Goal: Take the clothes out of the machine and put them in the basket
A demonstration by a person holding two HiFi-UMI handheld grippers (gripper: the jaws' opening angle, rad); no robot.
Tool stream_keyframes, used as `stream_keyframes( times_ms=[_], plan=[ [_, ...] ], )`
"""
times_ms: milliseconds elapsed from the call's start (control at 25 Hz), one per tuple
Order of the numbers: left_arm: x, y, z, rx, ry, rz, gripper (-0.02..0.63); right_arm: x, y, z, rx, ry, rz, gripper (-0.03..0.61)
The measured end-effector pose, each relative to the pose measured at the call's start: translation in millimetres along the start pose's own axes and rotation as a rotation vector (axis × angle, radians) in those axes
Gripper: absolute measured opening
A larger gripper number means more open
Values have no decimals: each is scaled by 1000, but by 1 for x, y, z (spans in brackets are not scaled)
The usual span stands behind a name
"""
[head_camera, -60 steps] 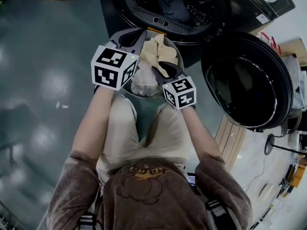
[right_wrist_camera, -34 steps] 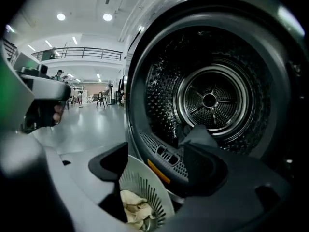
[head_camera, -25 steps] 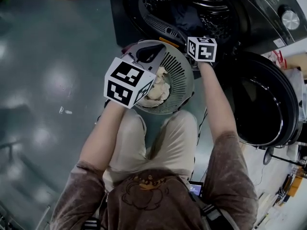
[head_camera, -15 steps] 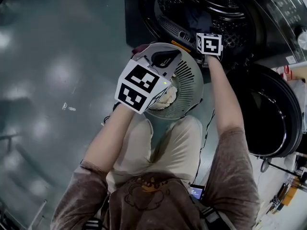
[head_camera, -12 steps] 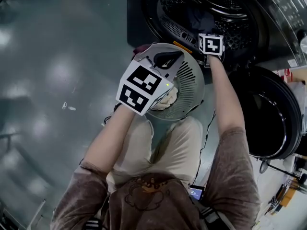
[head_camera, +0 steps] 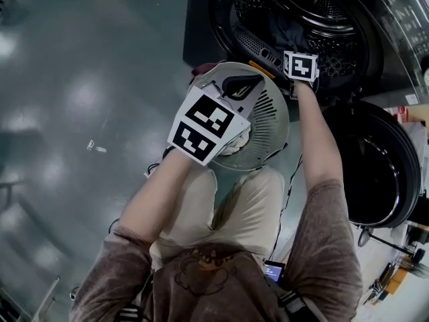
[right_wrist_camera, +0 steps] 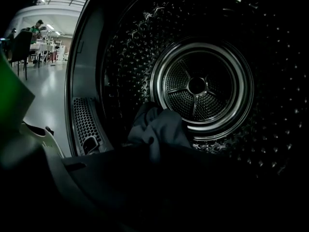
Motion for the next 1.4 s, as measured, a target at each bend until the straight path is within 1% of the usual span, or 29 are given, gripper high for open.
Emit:
stream_keyframes(
  times_ms=[40, 120, 240, 400, 600, 760, 1000, 1160, 1400],
  plan=[
    [0, 0, 0, 0, 0, 1, 7, 0, -1, 3, -7, -2, -2, 70],
    [1, 0, 0, 1, -2, 5, 6, 2, -2, 9, -19, -10, -4, 51],
    [2, 1, 0, 7, -5, 5, 8, 6, -6, 22, -51, -41, -6, 43],
    [9, 5, 0, 19, -23, -7, 7, 15, -13, 50, -104, -80, 15, 40],
    [10, 8, 1, 28, -51, -10, 6, 26, -12, 94, -179, -133, -4, 37],
    [1, 7, -1, 39, -45, -37, 8, 41, 5, 129, -220, -186, -11, 35],
    [-8, 8, -6, 55, -51, -67, 8, 64, 38, 172, -242, -247, -36, 32],
    [-11, 6, -7, 45, -56, -66, 8, 82, 52, 195, -249, -291, -71, 21],
    [-13, 5, -8, 44, -64, -66, 8, 105, 70, 221, -247, -355, -87, 20]
  ],
)
Point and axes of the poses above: the fingertips, and each gripper's own axes: z backward along the fingers, x to its left, y out of its underside, the point moved 1 cm from there along z, backward along the fingers, and after that the axes turned 1 degree about -z, right-handed, at the moved point
